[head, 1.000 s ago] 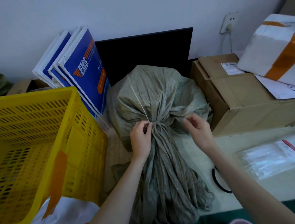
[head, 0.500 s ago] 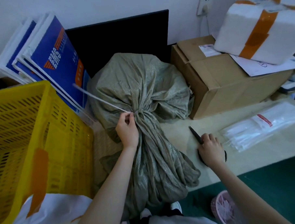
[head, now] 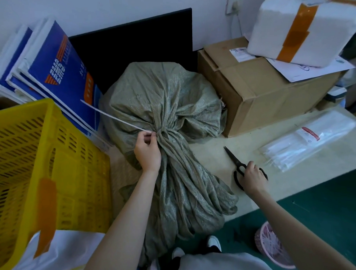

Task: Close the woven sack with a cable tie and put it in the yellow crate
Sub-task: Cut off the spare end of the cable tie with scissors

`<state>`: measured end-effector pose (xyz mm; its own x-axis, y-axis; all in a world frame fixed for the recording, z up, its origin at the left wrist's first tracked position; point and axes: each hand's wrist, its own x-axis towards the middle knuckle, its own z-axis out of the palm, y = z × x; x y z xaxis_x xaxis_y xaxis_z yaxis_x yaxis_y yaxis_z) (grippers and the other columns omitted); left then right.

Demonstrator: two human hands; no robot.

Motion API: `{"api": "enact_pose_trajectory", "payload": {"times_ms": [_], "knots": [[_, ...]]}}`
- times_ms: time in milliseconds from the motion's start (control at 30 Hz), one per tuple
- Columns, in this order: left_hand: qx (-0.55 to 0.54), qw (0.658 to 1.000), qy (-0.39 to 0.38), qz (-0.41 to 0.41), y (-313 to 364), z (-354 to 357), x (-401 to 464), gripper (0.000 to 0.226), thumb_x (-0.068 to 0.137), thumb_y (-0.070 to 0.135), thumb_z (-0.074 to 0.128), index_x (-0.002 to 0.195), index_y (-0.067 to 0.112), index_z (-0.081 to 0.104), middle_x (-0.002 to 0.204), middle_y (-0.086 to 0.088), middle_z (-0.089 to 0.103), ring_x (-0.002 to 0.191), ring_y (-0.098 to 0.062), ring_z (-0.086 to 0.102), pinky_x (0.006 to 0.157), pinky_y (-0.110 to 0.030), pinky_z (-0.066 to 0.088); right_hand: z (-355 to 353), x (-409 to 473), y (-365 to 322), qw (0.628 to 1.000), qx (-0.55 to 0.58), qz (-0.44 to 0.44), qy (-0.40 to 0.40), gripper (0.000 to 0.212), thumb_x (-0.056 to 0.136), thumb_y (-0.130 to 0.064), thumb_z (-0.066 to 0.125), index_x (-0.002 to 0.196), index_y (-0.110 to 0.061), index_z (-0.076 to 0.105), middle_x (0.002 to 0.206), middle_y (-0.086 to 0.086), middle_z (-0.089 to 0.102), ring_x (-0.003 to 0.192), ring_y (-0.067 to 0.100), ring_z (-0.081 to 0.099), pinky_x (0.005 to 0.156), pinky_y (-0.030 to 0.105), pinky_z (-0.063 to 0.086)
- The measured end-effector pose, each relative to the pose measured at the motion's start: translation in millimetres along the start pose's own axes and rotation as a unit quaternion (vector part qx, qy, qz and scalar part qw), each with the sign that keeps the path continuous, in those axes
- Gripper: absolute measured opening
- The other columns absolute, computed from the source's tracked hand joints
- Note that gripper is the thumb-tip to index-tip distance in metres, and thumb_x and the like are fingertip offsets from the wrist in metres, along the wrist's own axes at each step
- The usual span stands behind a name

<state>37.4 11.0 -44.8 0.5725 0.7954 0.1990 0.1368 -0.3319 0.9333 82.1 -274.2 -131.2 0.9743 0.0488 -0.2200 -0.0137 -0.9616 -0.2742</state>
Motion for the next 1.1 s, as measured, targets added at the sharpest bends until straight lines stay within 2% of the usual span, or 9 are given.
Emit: {"api": "enact_pose_trajectory", "payload": {"times_ms": [133,233,367,467,567,733,833,933,1100], "knots": [[0.002,1.000,-0.007,-0.012,-0.7,-0.2,2.2,0.008,0.093,0.015,0.058,0.086,0.013,0.055,0.082,-0.005,0.061,0.076,-0.016,0.056,0.063,-0.010,0.040,0.6,0.8,2.0,1.000,-0.004,0.021,-0.011,0.035,0.093,-0.028,0.052,0.109,0.002,0.047,0.112,0.020,0.058,0.099,0.036,0.058,0.066,0.035,0.040],[0.003,1.000,-0.009,-0.007,-0.1,0.0,2.7,0.008,0.093,0.014,0.058,0.087,0.013,0.054,0.082,-0.006,0.060,0.075,-0.016,0.056,0.062,-0.006,0.040,1.9,-0.7,5.7,0.999,0.029,0.041,-0.020,0.029,0.092,-0.023,0.054,0.106,0.001,0.046,0.109,0.018,0.058,0.091,0.035,0.058,0.063,0.035,0.040],[0.005,1.000,-0.010,-0.006,0.0,-0.6,2.8,0.007,0.093,0.012,0.057,0.087,0.013,0.054,0.082,-0.005,0.060,0.074,-0.015,0.055,0.060,-0.002,0.038,-5.7,-4.3,3.2,0.979,0.191,0.064,-0.012,0.019,0.092,-0.019,0.052,0.093,-0.003,0.042,0.094,0.021,0.058,0.074,0.032,0.051,0.057,0.036,0.038],[0.010,1.000,-0.014,-0.013,1.2,-0.6,1.8,0.007,0.094,0.013,0.057,0.088,0.013,0.054,0.082,-0.006,0.060,0.074,-0.016,0.056,0.060,-0.008,0.039,-21.6,-8.2,-7.8,0.957,0.284,0.054,0.010,0.028,0.092,-0.029,0.054,0.089,-0.003,0.046,0.081,0.016,0.058,0.063,0.027,0.050,0.048,0.032,0.033],[0.006,0.999,-0.016,-0.029,2.1,-1.1,1.1,0.004,0.093,0.012,0.057,0.089,0.010,0.056,0.081,-0.006,0.060,0.073,-0.017,0.055,0.061,-0.013,0.038,-41.2,-12.1,-25.1,0.943,0.330,0.036,0.010,0.040,0.086,-0.040,0.062,0.086,-0.002,0.051,0.066,0.007,0.052,0.059,0.024,0.048,0.051,0.032,0.033],[-0.019,0.998,-0.028,-0.061,1.8,-6.2,4.5,0.007,0.094,0.014,0.057,0.088,0.009,0.058,0.072,-0.002,0.056,0.067,-0.019,0.053,0.063,-0.027,0.040,-73.5,-19.0,-60.0,0.940,0.340,-0.037,0.000,0.048,0.084,-0.050,0.063,0.081,-0.003,0.052,0.062,0.005,0.048,0.057,0.023,0.046,0.052,0.032,0.029],[-0.028,0.996,-0.034,-0.073,2.7,-10.3,5.6,0.006,0.094,0.013,0.056,0.089,0.010,0.060,0.076,-0.004,0.060,0.071,-0.019,0.057,0.067,-0.028,0.044,-90.9,-26.1,-80.6,0.941,0.328,-0.086,-0.011,0.046,0.084,-0.051,0.062,0.077,-0.008,0.047,0.062,0.003,0.045,0.056,0.020,0.044,0.051,0.030,0.028],[-0.046,0.994,-0.030,-0.091,5.0,-15.0,6.7,0.007,0.094,0.011,0.055,0.092,0.009,0.062,0.082,-0.004,0.064,0.077,-0.016,0.061,0.073,-0.029,0.048,-102.9,-30.0,-97.2,0.945,0.297,-0.131,-0.023,0.048,0.085,-0.051,0.061,0.083,-0.006,0.046,0.065,0.004,0.045,0.056,0.017,0.042,0.050,0.029,0.026],[-0.067,0.991,-0.028,-0.114,6.2,-21.3,9.0,0.012,0.095,0.012,0.053,0.093,0.007,0.064,0.088,-0.010,0.068,0.084,-0.024,0.067,0.077,-0.043,0.058,-111.4,-27.8,-112.8,0.945,0.244,-0.216,-0.024,0.051,0.081,-0.059,0.060,0.081,-0.011,0.041,0.066,0.004,0.045,0.058,0.021,0.043,0.053,0.035,0.028]]}}
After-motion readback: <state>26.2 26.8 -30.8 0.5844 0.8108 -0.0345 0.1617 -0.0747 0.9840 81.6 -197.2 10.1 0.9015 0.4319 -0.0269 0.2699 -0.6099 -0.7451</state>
